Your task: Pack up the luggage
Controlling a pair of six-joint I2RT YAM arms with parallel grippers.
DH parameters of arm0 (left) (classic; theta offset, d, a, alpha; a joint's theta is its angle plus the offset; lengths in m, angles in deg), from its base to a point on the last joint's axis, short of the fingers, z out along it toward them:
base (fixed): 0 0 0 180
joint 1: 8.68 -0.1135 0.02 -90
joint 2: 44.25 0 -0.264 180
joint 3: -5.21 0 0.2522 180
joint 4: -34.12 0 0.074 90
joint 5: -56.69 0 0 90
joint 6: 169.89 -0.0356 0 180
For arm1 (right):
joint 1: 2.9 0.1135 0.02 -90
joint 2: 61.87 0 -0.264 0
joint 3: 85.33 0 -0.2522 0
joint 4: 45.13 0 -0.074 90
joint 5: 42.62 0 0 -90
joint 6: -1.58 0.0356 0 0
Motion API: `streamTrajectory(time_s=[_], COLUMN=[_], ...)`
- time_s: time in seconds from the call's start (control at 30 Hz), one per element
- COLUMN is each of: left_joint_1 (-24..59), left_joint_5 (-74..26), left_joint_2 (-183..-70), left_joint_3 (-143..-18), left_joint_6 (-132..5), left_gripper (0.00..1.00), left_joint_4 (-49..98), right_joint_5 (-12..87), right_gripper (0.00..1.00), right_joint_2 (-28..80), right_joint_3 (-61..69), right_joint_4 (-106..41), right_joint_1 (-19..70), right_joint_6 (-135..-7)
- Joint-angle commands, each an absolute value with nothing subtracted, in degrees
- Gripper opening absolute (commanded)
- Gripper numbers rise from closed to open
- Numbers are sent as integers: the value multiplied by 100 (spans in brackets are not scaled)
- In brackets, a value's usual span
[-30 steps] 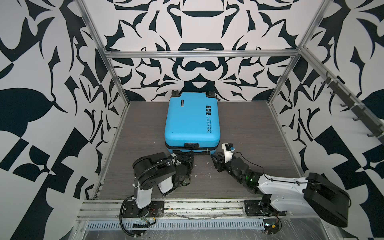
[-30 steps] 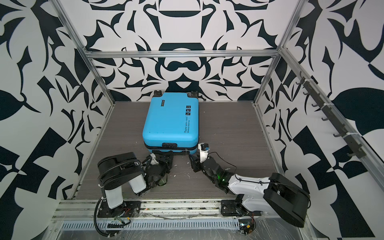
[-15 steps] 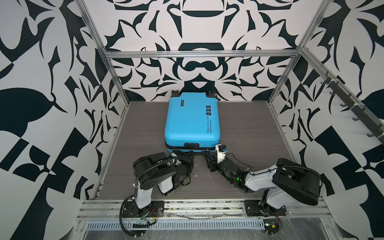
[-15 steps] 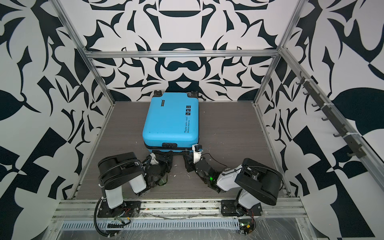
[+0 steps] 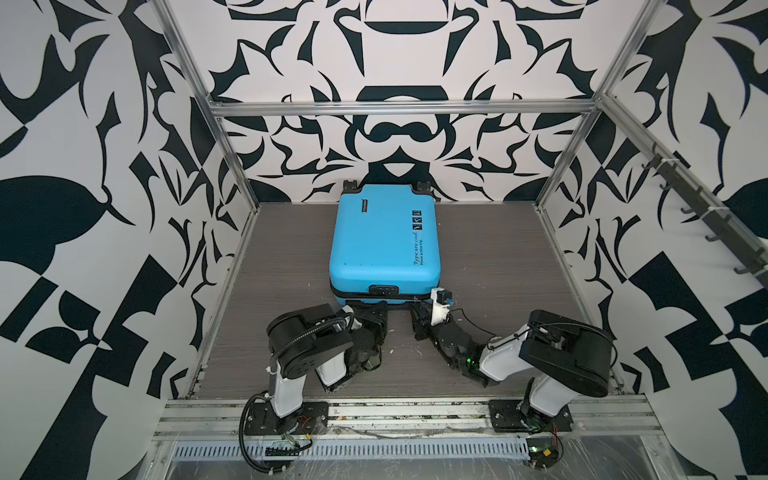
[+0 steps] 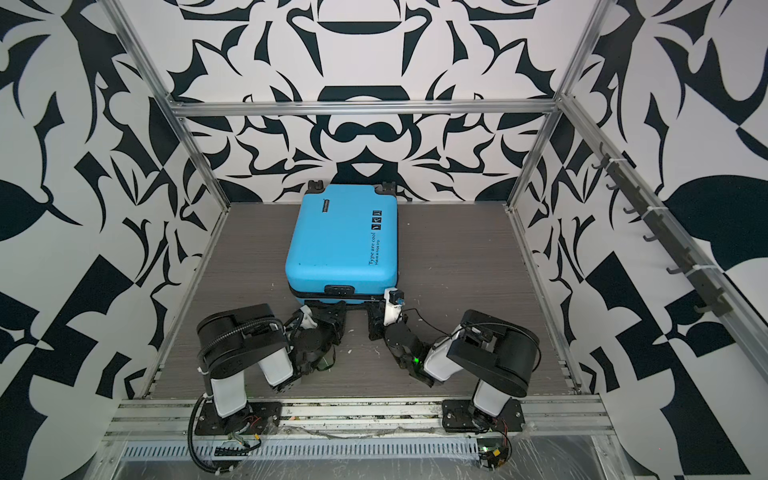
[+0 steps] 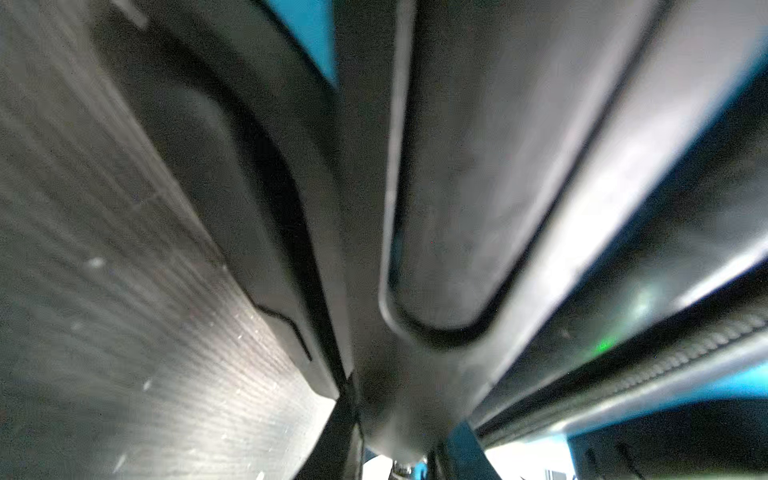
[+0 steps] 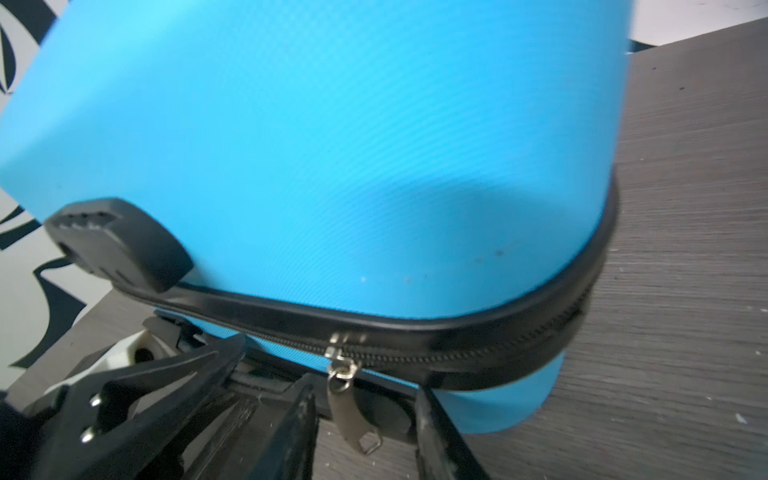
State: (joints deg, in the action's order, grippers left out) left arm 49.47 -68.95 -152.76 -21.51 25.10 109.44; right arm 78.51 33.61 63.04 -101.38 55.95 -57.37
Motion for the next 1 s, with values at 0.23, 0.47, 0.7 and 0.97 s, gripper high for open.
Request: streamTrajectory(time_s=[0.23,0.47,0.7,0.97], left_joint_1=[4933,4932,4933,4930], left_joint_5=[-6521,-6547,-6574,-6688], left_joint_2=[-15507,-15519,-15507,-15482], left_joint_3=[-2108,-2076,-2036,-1920], left_joint_6=[2583,2627,2660,2731], left_gripper=[26,26,26,15], left_joint_4=[10210,10207,10210,10206], right_joint_5=[8257,8169,8213,8606], right_gripper=[25,16,0,0], right_joint_2=[3898,3947,3818,3589], right_joint_3=[6065,5972,6031,6450], right_joint_4=[-11293,-11293,-11297,-11288], right_joint_1=[5546,5546,5546,5546], right_joint_6=[-5626,-5685,-5740,-5645])
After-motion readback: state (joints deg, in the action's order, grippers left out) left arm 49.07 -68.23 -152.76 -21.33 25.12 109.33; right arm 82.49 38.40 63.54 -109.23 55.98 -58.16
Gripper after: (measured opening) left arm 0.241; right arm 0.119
